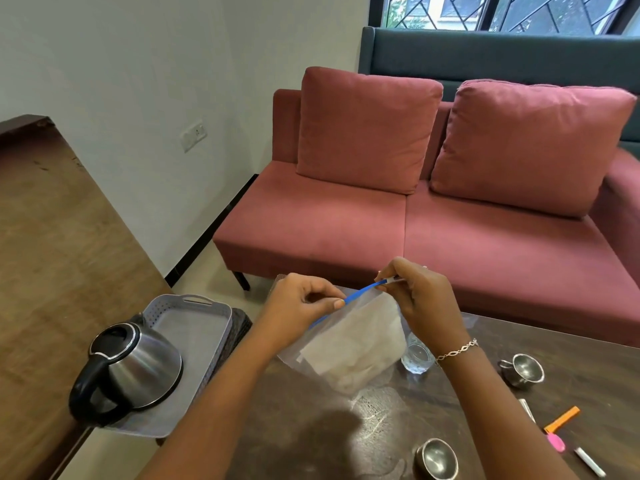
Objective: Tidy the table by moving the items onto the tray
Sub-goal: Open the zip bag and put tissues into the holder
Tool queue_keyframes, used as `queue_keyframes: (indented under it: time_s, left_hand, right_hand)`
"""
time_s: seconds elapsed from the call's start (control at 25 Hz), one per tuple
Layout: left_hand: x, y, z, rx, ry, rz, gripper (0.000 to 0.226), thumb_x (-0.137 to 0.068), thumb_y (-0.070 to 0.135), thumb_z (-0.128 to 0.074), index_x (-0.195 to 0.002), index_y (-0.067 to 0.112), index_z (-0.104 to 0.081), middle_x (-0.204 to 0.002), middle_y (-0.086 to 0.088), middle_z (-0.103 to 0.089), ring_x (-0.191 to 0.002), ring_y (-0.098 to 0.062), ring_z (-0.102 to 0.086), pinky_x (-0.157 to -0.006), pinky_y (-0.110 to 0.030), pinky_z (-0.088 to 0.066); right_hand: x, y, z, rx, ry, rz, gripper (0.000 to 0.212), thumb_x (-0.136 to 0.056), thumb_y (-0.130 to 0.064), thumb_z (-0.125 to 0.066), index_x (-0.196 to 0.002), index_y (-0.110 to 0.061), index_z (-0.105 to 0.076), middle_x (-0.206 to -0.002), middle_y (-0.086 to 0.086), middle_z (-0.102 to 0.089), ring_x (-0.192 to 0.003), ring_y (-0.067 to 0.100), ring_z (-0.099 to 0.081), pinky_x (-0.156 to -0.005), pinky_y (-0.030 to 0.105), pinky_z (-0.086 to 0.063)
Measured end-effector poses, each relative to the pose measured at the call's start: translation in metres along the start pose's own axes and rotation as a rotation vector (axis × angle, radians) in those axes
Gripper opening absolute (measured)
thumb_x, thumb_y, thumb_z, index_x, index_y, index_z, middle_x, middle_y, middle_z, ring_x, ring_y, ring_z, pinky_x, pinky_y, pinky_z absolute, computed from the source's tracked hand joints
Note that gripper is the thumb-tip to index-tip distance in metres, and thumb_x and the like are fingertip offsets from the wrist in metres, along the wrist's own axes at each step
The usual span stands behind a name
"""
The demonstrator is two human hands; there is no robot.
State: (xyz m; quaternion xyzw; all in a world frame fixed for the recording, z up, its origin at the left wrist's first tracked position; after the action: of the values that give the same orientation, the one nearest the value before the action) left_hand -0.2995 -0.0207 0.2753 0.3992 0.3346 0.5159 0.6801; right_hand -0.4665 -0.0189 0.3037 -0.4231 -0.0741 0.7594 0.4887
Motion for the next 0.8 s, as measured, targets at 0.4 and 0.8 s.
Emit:
queue_keyframes:
  time_s: [0.4, 0.8]
  left_hand:
    - [0.0054, -0.0097, -0.0057, 0.151, -0.100, 0.171, 0.013, -0.086, 0.009, -0.061, -0.086, 0.009, -0.075, -0.084, -0.012, -0.073, -0.080, -0.024, -0.068, -0.075, -0.033, -0.055]
    - [0.0050, -0.0075, -0.0100, 0.018, -0.154, 0.104, 0.013, -0.086, 0.005, -0.059, -0.080, 0.010, -0.070, -0.078, -0.007, -0.070, -0.073, -0.017, -0.065, -0.072, -0.029, -0.057]
  right_hand:
    - [0.0025, -0.0005, -0.0004, -0.015, 0.013, -0.035, 0.005, -0.073, -0.012, -0.058, -0.073, -0.007, -0.059, -0.068, 0.004, -0.067, -0.059, 0.022, -0.059, -0.058, 0.029, -0.042]
    - [0.0030, -0.0050, -0.0081, -0.032, 0.007, -0.008, 0.001, -0.072, -0.008, -0.059, -0.072, -0.008, -0.059, -0.070, 0.005, -0.069, -0.060, 0.023, -0.062, -0.059, 0.027, -0.043]
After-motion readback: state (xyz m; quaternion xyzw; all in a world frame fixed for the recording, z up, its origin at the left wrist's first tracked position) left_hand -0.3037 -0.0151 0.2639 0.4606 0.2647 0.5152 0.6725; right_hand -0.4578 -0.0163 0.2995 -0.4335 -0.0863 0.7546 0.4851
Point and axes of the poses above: each hand's wrist, its own x-axis away from the middle knuckle, its own z-axis out of the back of the hand, y = z × x, the point moved 8 cm from there along -x, towards the middle knuckle
